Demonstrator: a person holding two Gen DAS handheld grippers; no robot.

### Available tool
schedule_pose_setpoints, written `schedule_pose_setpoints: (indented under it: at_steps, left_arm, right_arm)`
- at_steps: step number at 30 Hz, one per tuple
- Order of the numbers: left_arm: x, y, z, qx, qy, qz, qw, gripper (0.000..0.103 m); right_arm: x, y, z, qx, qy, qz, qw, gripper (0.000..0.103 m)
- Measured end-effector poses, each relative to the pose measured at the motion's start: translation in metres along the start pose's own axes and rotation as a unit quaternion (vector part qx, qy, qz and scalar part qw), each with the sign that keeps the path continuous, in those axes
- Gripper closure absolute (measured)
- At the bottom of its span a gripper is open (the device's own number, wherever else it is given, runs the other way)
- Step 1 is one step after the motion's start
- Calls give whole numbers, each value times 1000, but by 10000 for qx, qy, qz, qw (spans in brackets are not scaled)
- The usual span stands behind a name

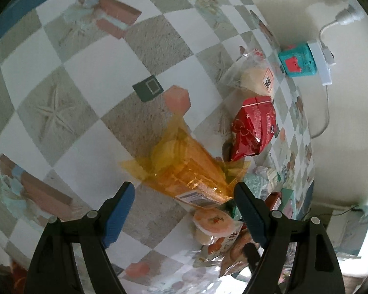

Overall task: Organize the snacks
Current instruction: 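Grasp the orange bread bag with the left tool while the right grasps the Swiss roll packet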

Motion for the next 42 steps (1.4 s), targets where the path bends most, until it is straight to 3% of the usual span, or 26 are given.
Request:
schedule_pose_setpoints:
  at_steps: [9,22,27,32,38,42]
  left_arm:
    - [11,12,4,33,-14,-91,10000,20]
    - [17,18,15,390,-95,-71,9992,30]
    - [16,13,20,395,50,155,9991,32]
    - [5,-5,30,558,209,717,9956,32]
    - [-2,-13,40,581,150,493,9970,32]
    - [0,-6,44,638,196,599,9960,32]
  right_arm:
    - [0,3,0,-51,-95,56,9999,53]
    - [-3,2,-2,-125,-302,82,9994,54]
    - [2,-2,-1,-117,-313,85,9994,55]
    - [2,-6,-1,-87,-381,31,9992,55]
    - [3,-5,-3,-145,-406,6,9991,55]
    - [5,-2,-5,-208,-401,9,9990,55]
Point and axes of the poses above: each gripper's, at about its wrist camera, not at the fingertips, and y roughly the way its jaws point, x to its right, z to its top, the point moved 4 cm from there along y, roughly the way its jaws point, and after that the axes turned 7 degrees about y, right-handed, at the moved point
